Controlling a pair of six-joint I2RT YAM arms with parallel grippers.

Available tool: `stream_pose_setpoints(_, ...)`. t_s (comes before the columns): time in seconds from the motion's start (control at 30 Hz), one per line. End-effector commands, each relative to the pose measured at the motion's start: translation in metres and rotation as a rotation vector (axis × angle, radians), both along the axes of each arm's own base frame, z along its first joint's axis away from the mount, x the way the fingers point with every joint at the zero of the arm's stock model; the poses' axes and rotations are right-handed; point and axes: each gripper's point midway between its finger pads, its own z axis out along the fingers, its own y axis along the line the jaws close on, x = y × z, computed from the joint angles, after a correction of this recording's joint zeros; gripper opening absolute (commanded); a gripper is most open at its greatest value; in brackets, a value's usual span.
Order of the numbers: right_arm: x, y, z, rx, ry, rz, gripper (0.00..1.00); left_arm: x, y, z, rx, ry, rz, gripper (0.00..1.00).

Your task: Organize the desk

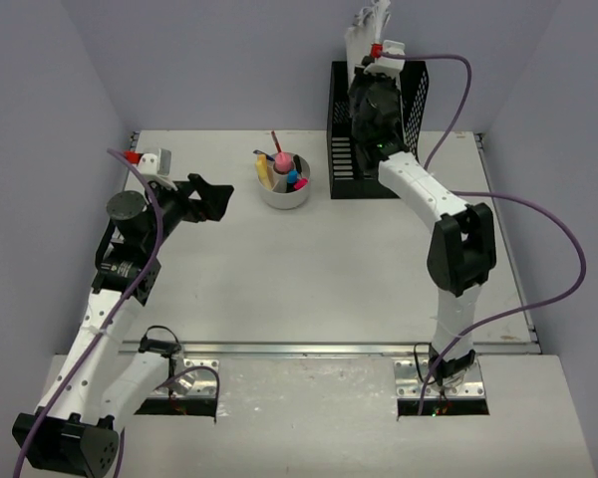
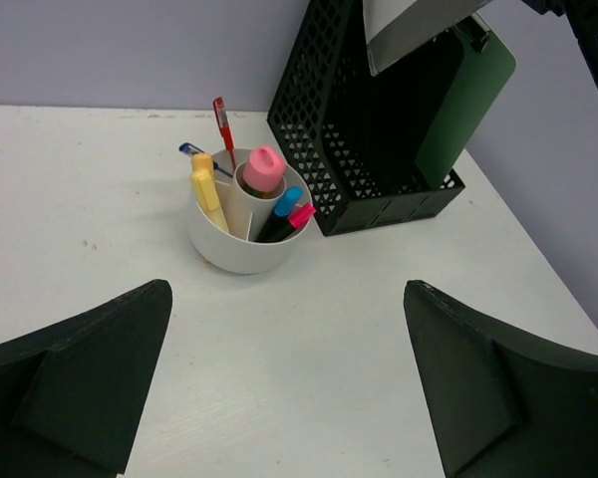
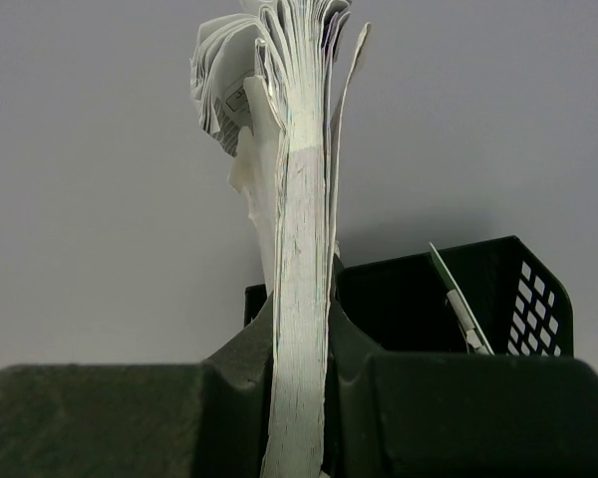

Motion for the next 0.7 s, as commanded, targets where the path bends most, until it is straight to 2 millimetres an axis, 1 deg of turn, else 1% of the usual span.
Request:
stream_pose_setpoints(0.0, -0.016, -0.011, 0.011, 0.028, -0.027, -0.010, 0.01, -0.002, -0.001, 0.015, -0.008, -0.061, -0.004, 1.00)
stream_pose_setpoints(0.03, -0.017, -0.012, -0.001, 0.017, -0.007, -0.011, 0.01, -0.001, -0.001, 0.015, -0.008, -0.061, -0.003, 1.00)
stream_pose_setpoints(0.07, -0.022, -0.014, 0.002, 0.016, -0.008, -0.013, 0.01, -0.001, -0.001, 0.014, -0.009, -0.059, -0.004, 1.00)
stream_pose_setpoints(0.1, -0.023, -0.015, -0.007, 0.008, 0.010, -0.013, 0.01, -0.001, -0.001, 0.013, -0.008, -0.058, -0.004, 1.00)
stream_pose_setpoints(0.13, -0.025, -0.016, -0.010, 0.007, 0.016, -0.016, 0.01, -0.001, -0.002, 0.013, -0.007, -0.057, -0.006, 1.00)
stream_pose_setpoints(0.17, -0.030, -0.018, -0.008, 0.008, 0.013, -0.017, 0.01, 0.000, -0.002, 0.013, -0.009, -0.055, -0.006, 1.00)
stream_pose_setpoints(0.2, -0.031, -0.019, -0.015, 0.003, 0.028, -0.019, 0.01, 0.000, -0.002, 0.011, -0.010, -0.049, -0.006, 1.00)
stream_pose_setpoints(0.3, -0.036, -0.020, -0.019, 0.004, 0.041, -0.015, 0.01, 0.001, -0.003, 0.010, -0.015, -0.047, -0.010, 1.00)
stream_pose_setpoints(0.33, -0.037, -0.021, -0.024, 0.001, 0.052, -0.015, 0.01, 0.000, -0.003, 0.010, -0.018, -0.046, -0.010, 1.00)
stream_pose_setpoints(0.5, -0.039, -0.021, -0.031, 0.008, 0.081, -0.013, 0.01, 0.000, -0.003, 0.010, -0.017, -0.045, -0.010, 1.00)
stream_pose_setpoints(0.67, -0.036, -0.017, -0.045, -0.026, 0.114, 0.000, 0.01, -0.001, -0.002, 0.009, -0.015, -0.042, -0.009, 1.00)
